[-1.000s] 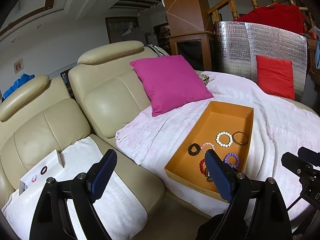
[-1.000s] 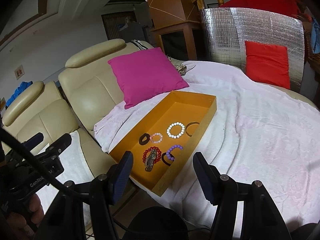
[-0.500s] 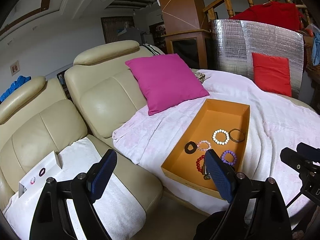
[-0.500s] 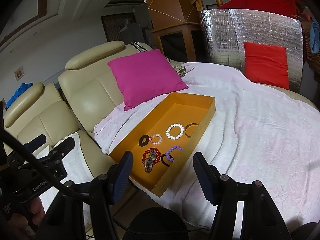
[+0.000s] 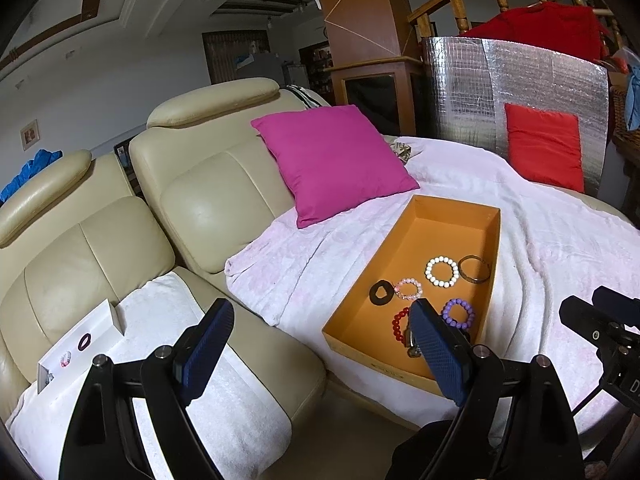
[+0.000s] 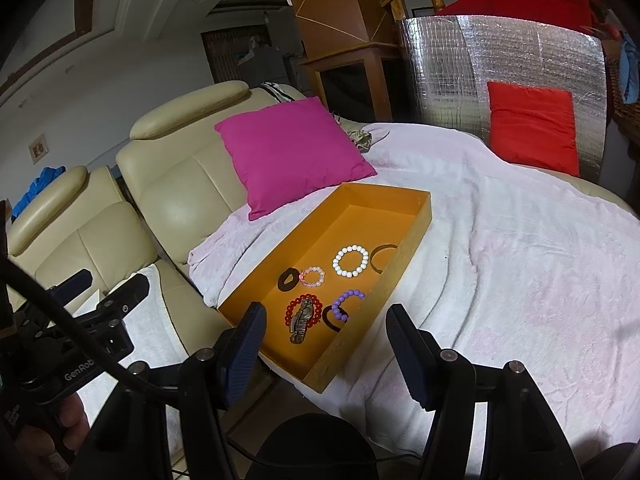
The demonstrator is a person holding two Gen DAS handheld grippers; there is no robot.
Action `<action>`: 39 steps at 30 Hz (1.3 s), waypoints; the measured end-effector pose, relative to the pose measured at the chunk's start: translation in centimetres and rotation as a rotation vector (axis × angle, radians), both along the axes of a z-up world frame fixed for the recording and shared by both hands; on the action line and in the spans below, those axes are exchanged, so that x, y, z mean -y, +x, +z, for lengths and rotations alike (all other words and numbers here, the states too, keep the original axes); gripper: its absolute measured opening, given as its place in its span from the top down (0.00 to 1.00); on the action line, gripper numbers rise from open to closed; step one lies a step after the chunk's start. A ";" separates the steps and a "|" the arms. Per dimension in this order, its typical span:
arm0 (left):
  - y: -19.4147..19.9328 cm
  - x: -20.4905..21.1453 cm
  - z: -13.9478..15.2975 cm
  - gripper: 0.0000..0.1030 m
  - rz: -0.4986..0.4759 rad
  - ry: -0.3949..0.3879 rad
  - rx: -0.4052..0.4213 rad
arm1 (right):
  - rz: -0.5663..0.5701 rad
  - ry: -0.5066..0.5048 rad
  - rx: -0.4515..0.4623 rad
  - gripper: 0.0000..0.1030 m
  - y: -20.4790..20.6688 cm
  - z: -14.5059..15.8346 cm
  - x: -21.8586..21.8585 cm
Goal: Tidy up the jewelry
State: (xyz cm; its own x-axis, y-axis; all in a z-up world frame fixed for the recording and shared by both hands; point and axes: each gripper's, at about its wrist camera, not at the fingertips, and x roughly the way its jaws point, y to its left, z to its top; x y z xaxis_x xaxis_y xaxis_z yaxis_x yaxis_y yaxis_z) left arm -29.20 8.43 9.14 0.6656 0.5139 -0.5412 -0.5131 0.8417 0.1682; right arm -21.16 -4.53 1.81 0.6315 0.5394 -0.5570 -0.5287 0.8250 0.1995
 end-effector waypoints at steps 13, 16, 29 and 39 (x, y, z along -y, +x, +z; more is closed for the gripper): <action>0.1 -0.2 -0.2 0.13 -0.005 -0.007 0.000 | 0.005 -0.015 0.001 0.36 -0.1 -0.1 -0.5; 0.3 -0.3 -0.3 0.13 -0.010 -0.013 0.002 | 0.002 -0.023 0.004 0.36 0.2 -0.2 -0.7; 2.3 -1.9 -1.2 0.13 -0.041 -0.050 -0.005 | -0.015 -0.048 -0.001 0.36 1.6 -0.6 -2.2; 2.8 -3.2 -1.8 0.13 -0.057 -0.077 -0.007 | -0.013 -0.081 0.001 0.36 1.8 -1.1 -3.5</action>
